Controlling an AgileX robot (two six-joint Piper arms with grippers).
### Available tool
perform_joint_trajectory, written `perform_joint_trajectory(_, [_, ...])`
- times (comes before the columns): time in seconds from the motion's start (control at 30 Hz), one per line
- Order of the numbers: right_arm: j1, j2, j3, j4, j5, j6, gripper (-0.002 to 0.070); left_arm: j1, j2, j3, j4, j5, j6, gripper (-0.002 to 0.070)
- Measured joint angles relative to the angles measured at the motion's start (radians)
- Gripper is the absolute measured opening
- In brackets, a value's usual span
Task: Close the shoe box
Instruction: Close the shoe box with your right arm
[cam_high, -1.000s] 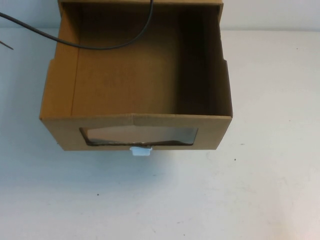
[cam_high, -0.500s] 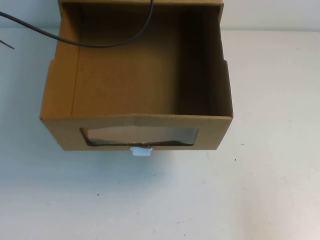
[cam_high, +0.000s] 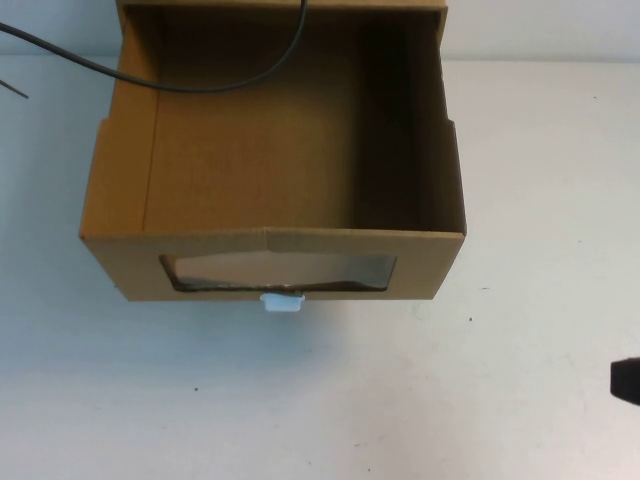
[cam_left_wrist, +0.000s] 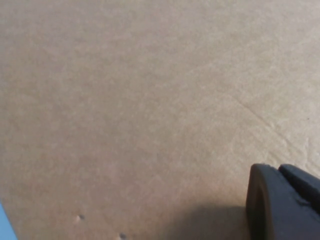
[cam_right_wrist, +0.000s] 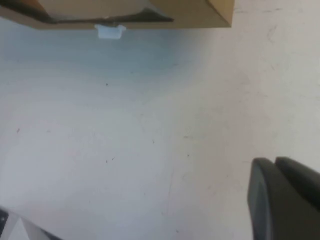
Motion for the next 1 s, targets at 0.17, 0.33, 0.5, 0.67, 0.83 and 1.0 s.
perform_joint_trajectory(0.17, [0.101, 0.163, -0.146, -0.014, 0.027, -0.022, -0.0011, 0.000, 0.000, 0.000, 0.000, 0.000, -0.004, -0.0002])
perform_joint_trajectory(0.33, [0.356, 0.282, -0.279, -0.071, -0.055, 0.028, -0.0011, 0.002, 0.000, 0.000, 0.000, 0.000, -0.007, -0.0002])
perform_joint_trajectory(0.5, [0.697, 0.396, -0.327, -0.220, -0.313, 0.138, -0.0011, 0.004, 0.000, 0.000, 0.000, 0.000, -0.016, -0.0002])
perform_joint_trajectory(0.67, [0.849, 0.515, -0.337, -0.293, -0.553, 0.188, -0.0011, 0.004, 0.000, 0.000, 0.000, 0.000, -0.018, -0.0002])
perform_joint_trajectory(0.83, [0.859, 0.633, -0.388, -0.298, -0.616, 0.195, -0.0011, 0.004, 0.000, 0.000, 0.000, 0.000, -0.020, -0.0002])
perform_joint_trajectory(1.0, [0.859, 0.711, -0.444, -0.301, -0.640, 0.195, -0.0011, 0.004, 0.000, 0.000, 0.000, 0.000, -0.022, -0.0002])
